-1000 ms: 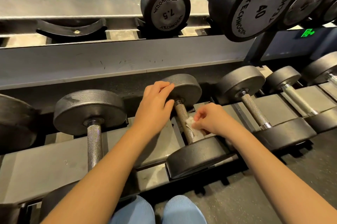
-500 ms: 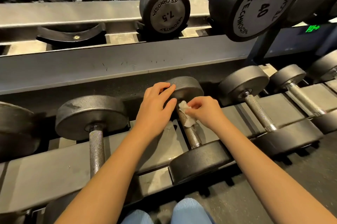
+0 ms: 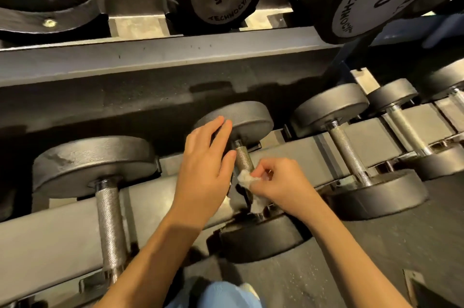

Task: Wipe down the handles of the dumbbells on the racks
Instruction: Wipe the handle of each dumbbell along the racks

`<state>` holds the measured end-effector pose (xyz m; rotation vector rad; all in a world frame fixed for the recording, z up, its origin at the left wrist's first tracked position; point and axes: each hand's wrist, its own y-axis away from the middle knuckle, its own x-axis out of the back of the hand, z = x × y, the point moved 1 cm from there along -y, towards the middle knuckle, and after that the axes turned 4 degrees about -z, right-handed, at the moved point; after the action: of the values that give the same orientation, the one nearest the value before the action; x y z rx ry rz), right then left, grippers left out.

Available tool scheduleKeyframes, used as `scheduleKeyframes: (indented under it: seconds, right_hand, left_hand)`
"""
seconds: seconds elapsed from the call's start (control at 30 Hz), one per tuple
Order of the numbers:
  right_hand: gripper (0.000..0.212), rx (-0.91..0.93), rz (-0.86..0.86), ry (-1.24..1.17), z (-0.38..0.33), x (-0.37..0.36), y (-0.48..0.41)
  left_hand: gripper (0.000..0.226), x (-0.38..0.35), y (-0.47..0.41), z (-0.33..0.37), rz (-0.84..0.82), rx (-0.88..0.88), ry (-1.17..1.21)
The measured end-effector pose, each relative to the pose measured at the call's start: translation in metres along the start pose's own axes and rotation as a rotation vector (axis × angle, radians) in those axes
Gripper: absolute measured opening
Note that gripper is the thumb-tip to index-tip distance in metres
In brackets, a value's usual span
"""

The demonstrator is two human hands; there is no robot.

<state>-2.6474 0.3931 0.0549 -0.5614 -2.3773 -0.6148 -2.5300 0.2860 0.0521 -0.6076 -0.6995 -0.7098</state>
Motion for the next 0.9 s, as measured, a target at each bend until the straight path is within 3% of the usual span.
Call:
scheduleKeyframes:
  seconds: [0.17,0.33,0.47,0.57,0.7,0.9]
  right_hand:
    - [0.023,-0.079,0.16,-0.375,-0.009,0.014,0.001]
    - [0.001,0.01,0.246,-0.537,-0.058,0.059,0.008]
    - [0.006,0.133,0.302,-0.561,-0.116,0.113,0.009]
    - [0.003,0.126,0.276,-0.552,-0.156,0.151,0.0]
    - [0.017,0.154,0.266,-0.47,-0.197,0.188,-0.022]
    - [0.029,0.155,0.296,-0.306,-0.244,0.211,-0.08]
  left_hand:
    - [0.048,0.026,-0.008,0.015,-0.133,0.09,0.055]
    - [0.048,0.086,-0.038,0.041,-0.165,0.208,0.073]
    - [0.047,0.141,-0.075,0.065,-0.089,0.254,0.024]
    - [0.041,0.175,-0.106,0.081,-0.065,0.283,-0.017]
    - [0.037,0.203,-0.147,0.085,-0.068,0.327,-0.069]
    - [0.046,0.221,-0.203,0.072,-0.072,0.388,0.003]
